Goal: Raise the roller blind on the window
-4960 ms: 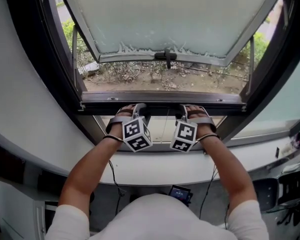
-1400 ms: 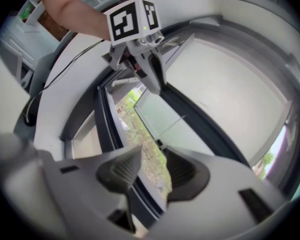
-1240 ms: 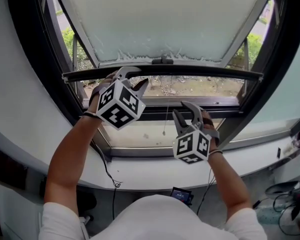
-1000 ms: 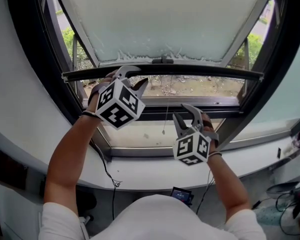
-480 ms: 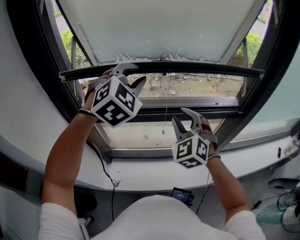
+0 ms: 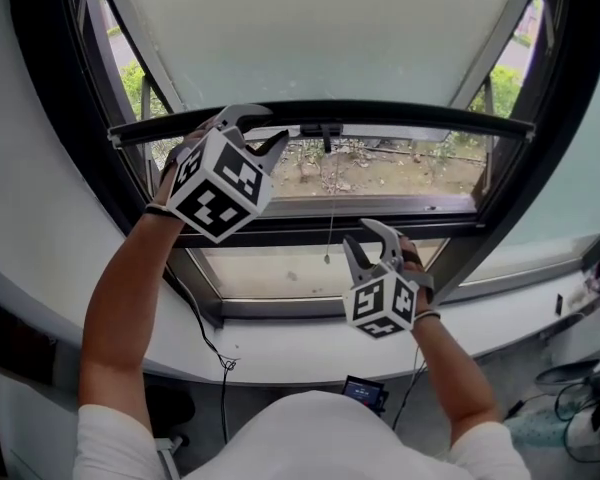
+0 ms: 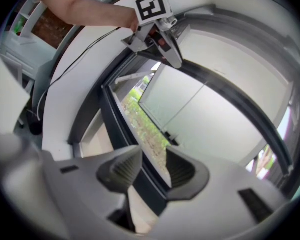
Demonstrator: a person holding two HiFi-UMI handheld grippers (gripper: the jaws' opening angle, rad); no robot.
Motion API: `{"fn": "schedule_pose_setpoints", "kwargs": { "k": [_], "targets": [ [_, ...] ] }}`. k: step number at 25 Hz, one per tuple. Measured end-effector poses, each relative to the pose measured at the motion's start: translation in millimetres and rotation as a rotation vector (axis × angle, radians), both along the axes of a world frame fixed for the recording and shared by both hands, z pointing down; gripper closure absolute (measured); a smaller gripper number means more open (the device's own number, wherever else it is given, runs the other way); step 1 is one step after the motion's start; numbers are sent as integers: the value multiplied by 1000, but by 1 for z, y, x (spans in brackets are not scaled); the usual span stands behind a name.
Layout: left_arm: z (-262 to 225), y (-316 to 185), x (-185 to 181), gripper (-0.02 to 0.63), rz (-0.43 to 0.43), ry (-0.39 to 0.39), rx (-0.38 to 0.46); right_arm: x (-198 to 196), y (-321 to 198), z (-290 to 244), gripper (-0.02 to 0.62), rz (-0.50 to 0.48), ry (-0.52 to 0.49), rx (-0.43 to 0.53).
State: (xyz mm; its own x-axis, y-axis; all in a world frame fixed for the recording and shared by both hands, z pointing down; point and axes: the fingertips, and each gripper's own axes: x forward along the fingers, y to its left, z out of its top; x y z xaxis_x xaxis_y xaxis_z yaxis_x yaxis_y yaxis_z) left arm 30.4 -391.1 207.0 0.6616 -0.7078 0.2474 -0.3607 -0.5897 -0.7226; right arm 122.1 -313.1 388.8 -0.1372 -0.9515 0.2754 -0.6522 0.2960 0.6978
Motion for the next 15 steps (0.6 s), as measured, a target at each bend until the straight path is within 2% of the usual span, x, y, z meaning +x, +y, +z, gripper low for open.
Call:
{"fn": "schedule_pose_setpoints", "kwargs": {
  "k": [15],
  "targets": [
    [-24,2,1,502,8,-23,33,-13,-4,28,449,-27,-82,-110]
  ]
}}
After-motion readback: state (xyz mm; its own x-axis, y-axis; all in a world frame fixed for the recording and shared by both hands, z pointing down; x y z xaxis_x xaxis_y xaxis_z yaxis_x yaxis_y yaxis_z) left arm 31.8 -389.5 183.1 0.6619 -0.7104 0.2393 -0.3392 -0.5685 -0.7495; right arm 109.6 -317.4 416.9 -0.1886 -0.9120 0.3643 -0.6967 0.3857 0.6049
